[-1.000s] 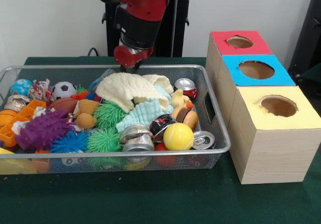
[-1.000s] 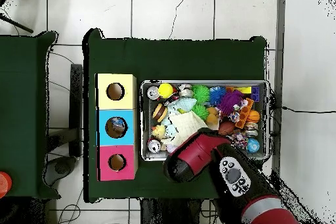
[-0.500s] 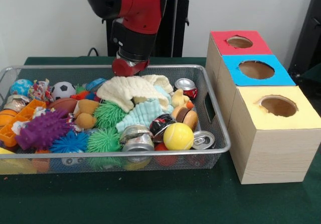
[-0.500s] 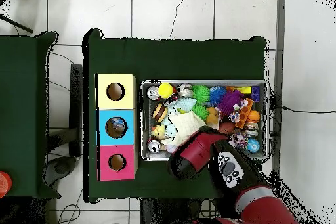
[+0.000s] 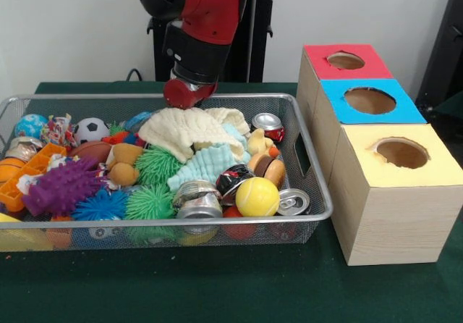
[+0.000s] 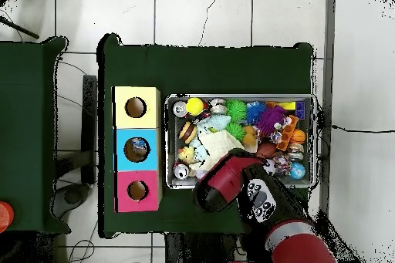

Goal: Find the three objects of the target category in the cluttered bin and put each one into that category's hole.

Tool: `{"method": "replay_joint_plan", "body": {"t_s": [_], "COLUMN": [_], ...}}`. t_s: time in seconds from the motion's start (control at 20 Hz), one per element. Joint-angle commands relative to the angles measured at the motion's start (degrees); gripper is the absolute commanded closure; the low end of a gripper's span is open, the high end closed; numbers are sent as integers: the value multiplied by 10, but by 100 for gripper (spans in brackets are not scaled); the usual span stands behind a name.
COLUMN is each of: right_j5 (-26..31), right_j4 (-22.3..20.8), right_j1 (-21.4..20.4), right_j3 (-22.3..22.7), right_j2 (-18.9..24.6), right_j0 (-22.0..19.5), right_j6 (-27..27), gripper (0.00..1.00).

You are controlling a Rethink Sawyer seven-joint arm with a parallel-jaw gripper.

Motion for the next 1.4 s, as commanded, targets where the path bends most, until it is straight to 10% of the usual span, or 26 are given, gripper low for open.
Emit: {"method": "replay_joint_plan", "body": {"t_s": [0.05,1.4], "right_j5": [54,97], "right_j4": [42,43], "right_j1": [-33,-98], "right_j3": [-5,-9], "right_j2": [1,18], "right_j0": [-7,-7], "right_j6": [-14,-96], "gripper": [0,0]}}
